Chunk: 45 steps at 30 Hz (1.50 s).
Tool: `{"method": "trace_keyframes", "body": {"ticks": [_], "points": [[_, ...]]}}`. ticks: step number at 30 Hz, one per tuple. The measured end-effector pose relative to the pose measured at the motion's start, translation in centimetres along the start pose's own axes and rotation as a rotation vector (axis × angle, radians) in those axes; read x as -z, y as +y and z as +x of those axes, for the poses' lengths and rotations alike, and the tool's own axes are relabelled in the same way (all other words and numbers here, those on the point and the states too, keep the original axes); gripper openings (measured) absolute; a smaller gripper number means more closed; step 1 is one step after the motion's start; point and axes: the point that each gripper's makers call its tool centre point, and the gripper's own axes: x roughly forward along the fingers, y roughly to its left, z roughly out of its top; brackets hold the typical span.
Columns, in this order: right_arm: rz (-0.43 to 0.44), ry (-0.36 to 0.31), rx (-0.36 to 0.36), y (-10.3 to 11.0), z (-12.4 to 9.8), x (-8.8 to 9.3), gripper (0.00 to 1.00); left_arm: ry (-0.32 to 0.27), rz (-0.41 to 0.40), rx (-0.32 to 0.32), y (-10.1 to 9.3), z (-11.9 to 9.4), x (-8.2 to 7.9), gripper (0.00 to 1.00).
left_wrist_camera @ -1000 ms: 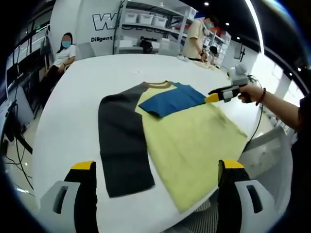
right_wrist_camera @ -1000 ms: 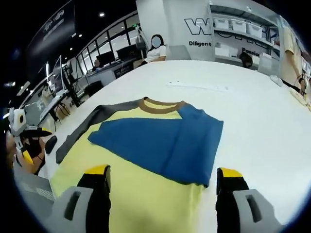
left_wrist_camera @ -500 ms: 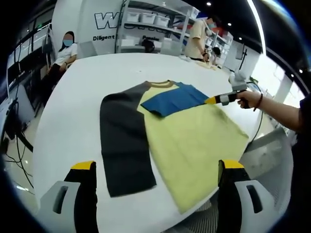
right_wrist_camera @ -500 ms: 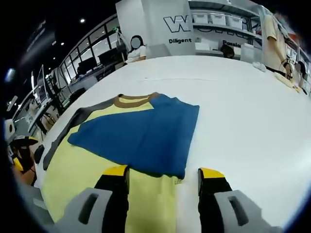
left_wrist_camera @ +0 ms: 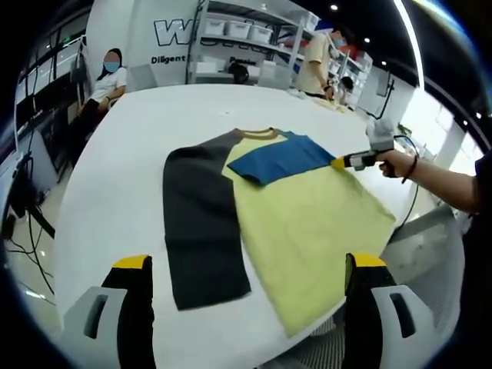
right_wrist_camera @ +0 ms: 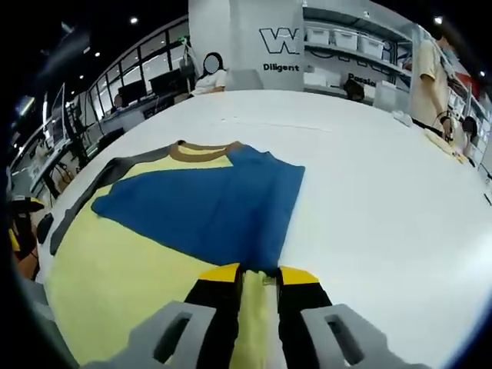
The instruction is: Fold the garment on the visible template until the final outline fits inside the template.
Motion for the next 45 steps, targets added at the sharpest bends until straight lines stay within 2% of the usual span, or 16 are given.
{"method": "trace_keyframes", "body": {"ticks": [6,9,17,45], "points": [[-0.022,0.013,0.013,-0.7,0.1,0.0,0.0,0.004,-0.003,-0.003,0.2,-0.1,0.2,0.99],[0.004,0.008,0.004,-0.7,0.1,-0.1,0.0,0.006,-0.004,-0.005,0.4,-0.1,0.2,0.99],[-0.03,0.021,0.01,-1.3,0.0,0.1,0.0,0.007,-0.001,0.001,0.3,0.0,0.2,0.99],[-0.043,0.06,0.055,-6.8,-1.1,0.4,0.0,0.027,-0.008,-0.004,0.3,0.2,0.8,0.98]]}}
